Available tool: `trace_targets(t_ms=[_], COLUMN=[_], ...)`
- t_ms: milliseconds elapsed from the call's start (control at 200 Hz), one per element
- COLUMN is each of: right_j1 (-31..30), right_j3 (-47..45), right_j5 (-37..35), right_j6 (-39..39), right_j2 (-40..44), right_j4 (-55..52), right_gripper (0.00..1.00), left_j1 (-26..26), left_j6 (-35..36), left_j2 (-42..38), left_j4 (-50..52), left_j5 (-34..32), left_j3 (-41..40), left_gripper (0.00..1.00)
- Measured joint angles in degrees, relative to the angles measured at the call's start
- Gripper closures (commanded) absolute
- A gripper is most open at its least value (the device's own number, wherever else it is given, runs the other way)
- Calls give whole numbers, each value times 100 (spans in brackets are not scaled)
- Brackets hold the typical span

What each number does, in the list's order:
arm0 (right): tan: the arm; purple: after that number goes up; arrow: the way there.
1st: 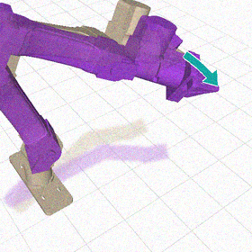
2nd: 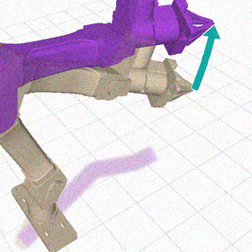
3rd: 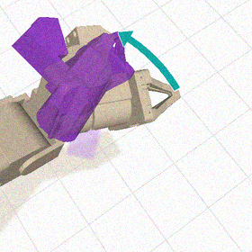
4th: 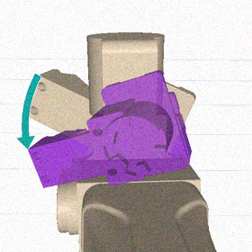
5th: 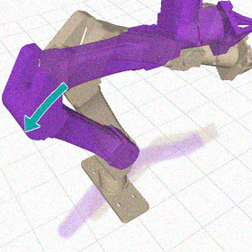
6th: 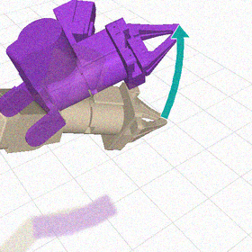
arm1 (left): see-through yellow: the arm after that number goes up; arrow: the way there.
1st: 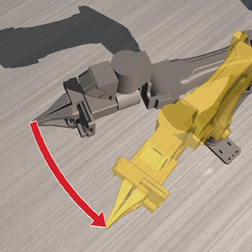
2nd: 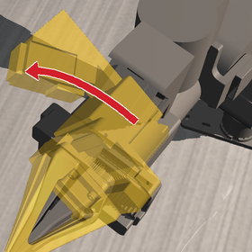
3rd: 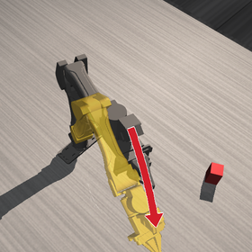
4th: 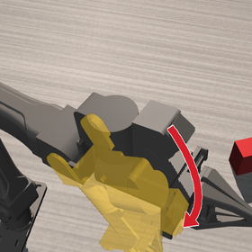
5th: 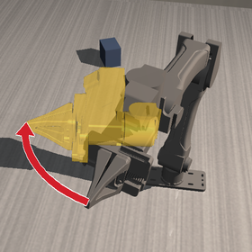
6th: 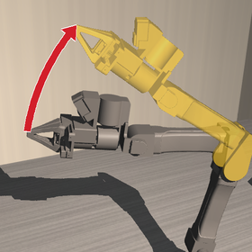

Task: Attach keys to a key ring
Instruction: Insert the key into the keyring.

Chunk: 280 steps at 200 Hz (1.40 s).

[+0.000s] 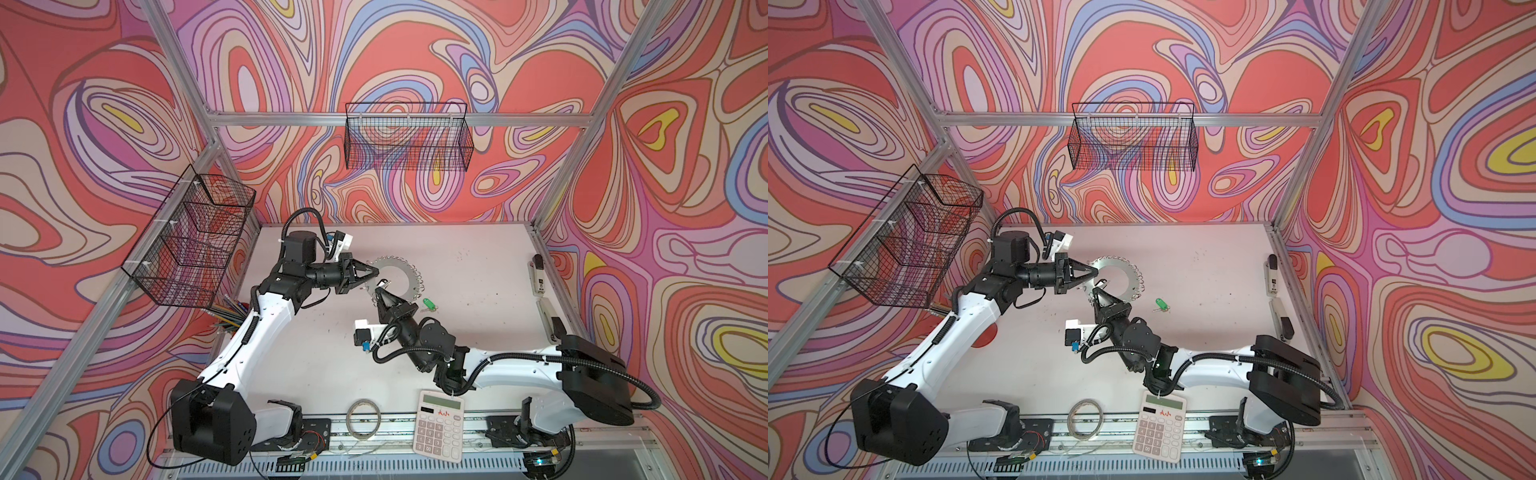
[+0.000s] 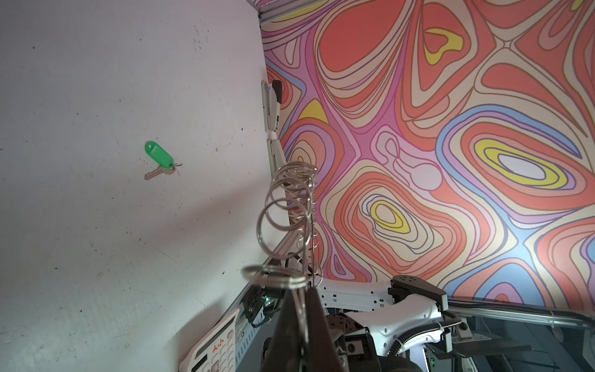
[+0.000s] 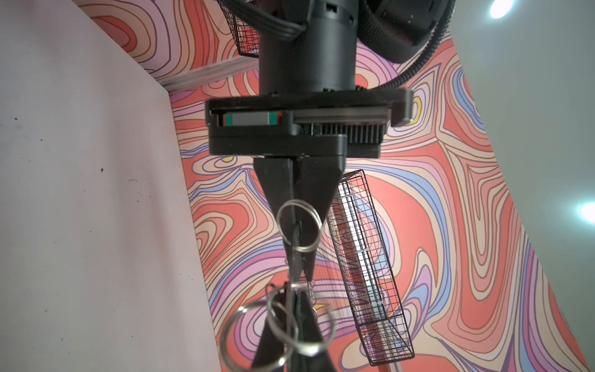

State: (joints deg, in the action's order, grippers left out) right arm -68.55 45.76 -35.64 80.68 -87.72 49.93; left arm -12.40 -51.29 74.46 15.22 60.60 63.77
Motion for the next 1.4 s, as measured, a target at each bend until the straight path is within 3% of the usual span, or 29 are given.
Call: trace_targets(t_ms=[35,60,190,356,701,816,967,1082,1247,1402], right_j1=[0,0,-7,-33,20,748,2433,3169,3689,3705], right_j3=[9,15,149,380,1805,2369,2507,2507,2133,1582], right_j5=[-2,-4,-7,94,1102,2092,3703,4765,6072,6728], right_j6=[-61,-107,-590,-1596,-5327,-6804,-8607,-9632,-10771,-11392], right_j2=[13,20,125,638,2063,2085,2063,1919,1637,1493], right_j4=[-79,-136,-721,-2105,-5145,-5764,-5864,-5853,-5405,-4907], right_gripper=[100,93,42,20,18,17,15,15,16,19], left_j1=[0,2,2,63,302,302,302,302,297,258], left_j6=[-33,-50,-426,-883,-911,-1108,-1355,-1314,-1207,-1117], left_j2=[11,15,22,131,247,243,155,11,-361,-658], left_j4=[-2,-2,-527,-1368,-2371,-3191,-4039,-4079,-4098,-4089], left_j5=[-2,-4,55,109,-144,-70,-44,-57,-105,-310], left_j3=[-17,-31,-229,-323,-431,-684,-1080,-1106,-1106,-1187], left_gripper=[100,100,100,100,100,100,100,100,100,100])
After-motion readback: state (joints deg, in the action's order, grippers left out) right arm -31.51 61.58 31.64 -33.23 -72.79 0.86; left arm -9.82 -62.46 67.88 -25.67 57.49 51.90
